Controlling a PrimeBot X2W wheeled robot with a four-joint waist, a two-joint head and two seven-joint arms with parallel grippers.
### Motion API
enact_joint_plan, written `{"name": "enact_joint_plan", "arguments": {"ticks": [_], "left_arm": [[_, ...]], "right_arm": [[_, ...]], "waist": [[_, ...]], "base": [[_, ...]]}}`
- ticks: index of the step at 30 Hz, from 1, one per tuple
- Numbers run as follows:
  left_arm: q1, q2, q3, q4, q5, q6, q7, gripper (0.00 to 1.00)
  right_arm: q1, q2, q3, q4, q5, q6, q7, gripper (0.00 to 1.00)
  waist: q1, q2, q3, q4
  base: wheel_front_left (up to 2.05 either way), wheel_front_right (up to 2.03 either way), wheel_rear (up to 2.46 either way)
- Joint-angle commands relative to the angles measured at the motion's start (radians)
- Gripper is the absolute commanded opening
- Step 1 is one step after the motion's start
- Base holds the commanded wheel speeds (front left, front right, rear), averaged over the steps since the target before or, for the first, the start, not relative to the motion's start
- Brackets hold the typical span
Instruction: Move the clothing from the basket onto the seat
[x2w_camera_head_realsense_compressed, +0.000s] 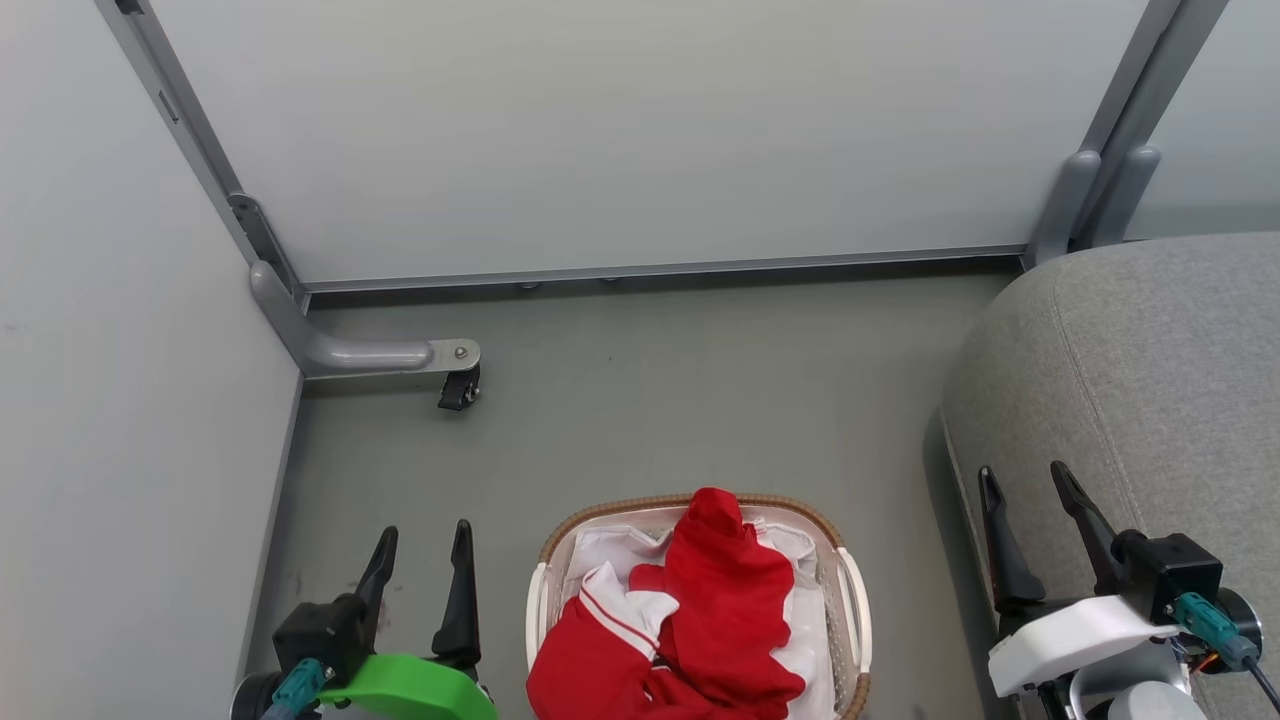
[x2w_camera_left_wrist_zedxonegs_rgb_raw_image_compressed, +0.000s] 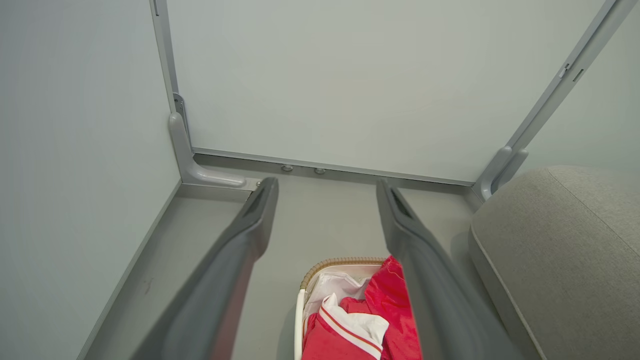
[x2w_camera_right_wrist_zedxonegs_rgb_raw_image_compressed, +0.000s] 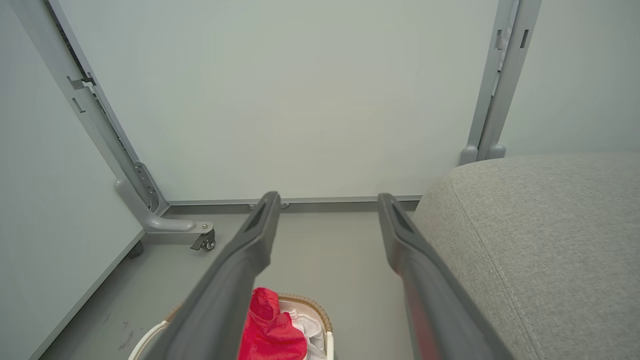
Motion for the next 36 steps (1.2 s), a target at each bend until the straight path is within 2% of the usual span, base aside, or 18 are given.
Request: {"name": "enact_joint_plan", "arguments": {"ticks": [1, 26, 36], "left_arm": [[0.004, 0.006, 0.001, 0.001, 0.004, 0.002, -0.001, 1.0], [0.009, 0.006, -0.006, -0.006, -0.002, -0.006, -0.001, 1.0], [-0.051, 0.006, -0.086, 0.034, 0.022, -0.023, -0.001, 1.0]], "right_arm": [[0.007, -0.006, -0.002, 0.004, 0.009, 0.0, -0.005, 1.0], [0.001, -0.006, 0.001, 0.017, 0.011, 0.0, -0.005, 1.0], [-0.034, -0.006, -0.003, 0.005, 0.001, 0.0, -0.005, 1.0]], "waist": [[0.0, 0.0, 0.0, 0.0], [0.0, 0.0, -0.001, 0.002], [0.0, 0.0, 0.059, 0.0]], "base": [[0.0, 0.0, 0.0], [0.0, 0.0, 0.0], [0.0, 0.0, 0.0]]}}
